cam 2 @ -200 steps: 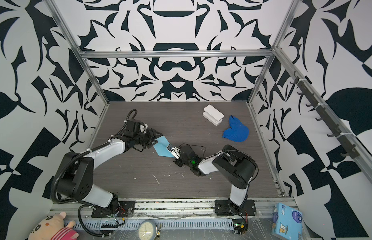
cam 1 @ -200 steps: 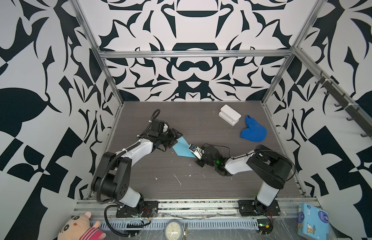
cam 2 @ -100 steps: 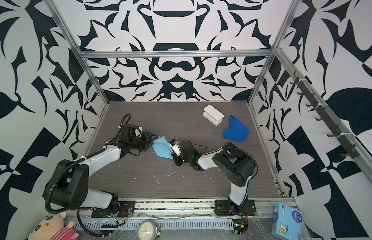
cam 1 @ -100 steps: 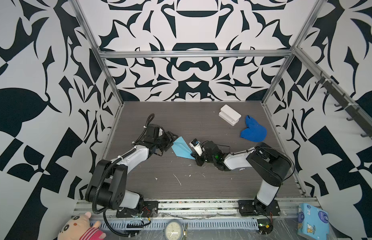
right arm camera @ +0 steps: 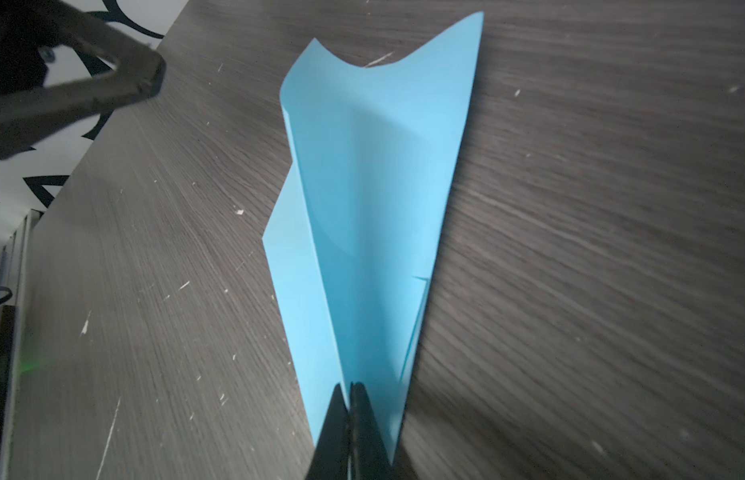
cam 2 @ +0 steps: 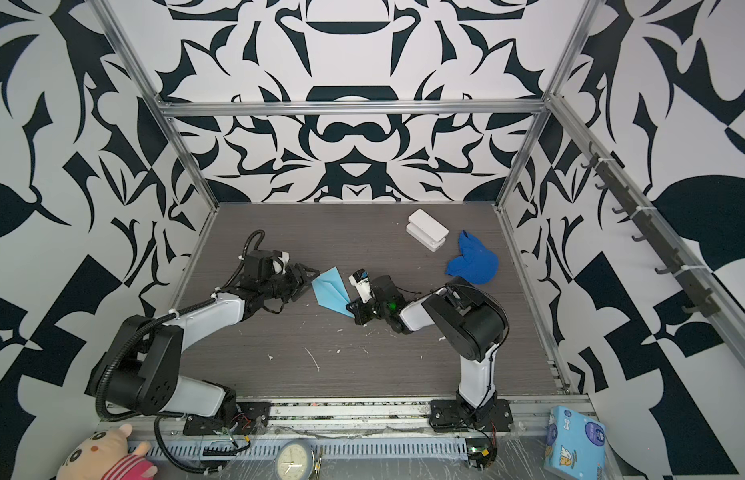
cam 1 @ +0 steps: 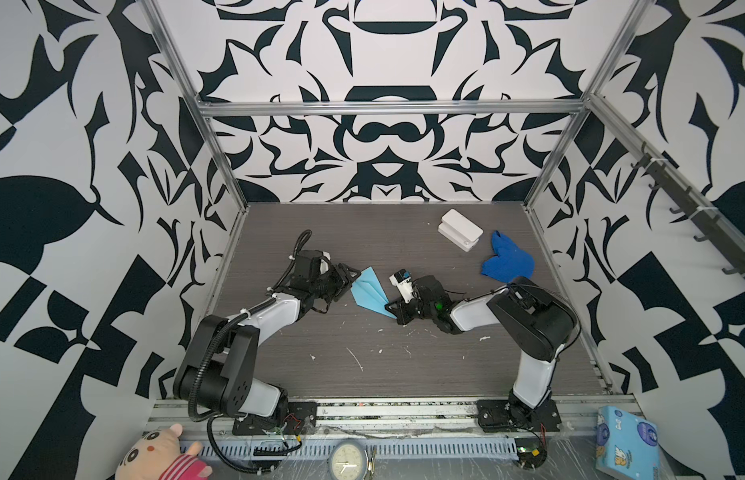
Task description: Fold a paper plane with a square sheet of paper (pick it up from the middle)
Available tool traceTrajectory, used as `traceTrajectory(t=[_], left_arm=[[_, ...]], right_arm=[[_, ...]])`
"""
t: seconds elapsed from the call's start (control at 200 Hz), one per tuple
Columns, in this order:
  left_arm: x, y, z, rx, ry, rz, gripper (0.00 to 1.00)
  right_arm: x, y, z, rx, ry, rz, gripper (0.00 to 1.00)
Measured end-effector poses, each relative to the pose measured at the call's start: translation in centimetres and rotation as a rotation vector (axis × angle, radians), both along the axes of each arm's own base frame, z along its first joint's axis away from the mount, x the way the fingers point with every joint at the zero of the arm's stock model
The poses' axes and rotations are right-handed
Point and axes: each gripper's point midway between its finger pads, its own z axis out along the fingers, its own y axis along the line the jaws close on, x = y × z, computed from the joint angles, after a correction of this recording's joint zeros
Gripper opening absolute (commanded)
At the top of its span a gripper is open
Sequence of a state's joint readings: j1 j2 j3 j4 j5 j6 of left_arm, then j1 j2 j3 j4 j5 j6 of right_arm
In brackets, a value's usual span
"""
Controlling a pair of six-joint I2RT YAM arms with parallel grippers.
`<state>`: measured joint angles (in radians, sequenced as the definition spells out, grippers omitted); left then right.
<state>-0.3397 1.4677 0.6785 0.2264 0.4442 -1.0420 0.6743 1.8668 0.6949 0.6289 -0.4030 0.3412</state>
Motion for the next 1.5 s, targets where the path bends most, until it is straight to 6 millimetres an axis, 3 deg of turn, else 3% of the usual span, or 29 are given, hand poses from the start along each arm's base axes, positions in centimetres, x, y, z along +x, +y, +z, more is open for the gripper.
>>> traceTrajectory(t=[0.275, 0.495, 1.135, 1.5], left_arm=[[-0.9, -2.1, -2.4, 0.018, 0.028, -0.077, 0.36], [-1.4, -3.5, -5.1, 0.045, 0.09, -0.12, 0.31], [0.0, -6.5, -5.1, 0.033, 0.075, -0.186, 0.27], [-0.1, -6.6, -5.5, 0.041, 0.089, -0.188, 0.29]], right_arm=[[0.2, 0.0, 0.2, 0.029, 0.04, -0.023, 0.1], [0.3, -0.1, 0.2, 0.03, 0.039, -0.028, 0.16], [0.5, -0.2, 0.2, 0.014, 0.009, -0.014, 0.2], [1.0, -0.8, -0.1, -0.014, 0.006, -0.043, 0.0]])
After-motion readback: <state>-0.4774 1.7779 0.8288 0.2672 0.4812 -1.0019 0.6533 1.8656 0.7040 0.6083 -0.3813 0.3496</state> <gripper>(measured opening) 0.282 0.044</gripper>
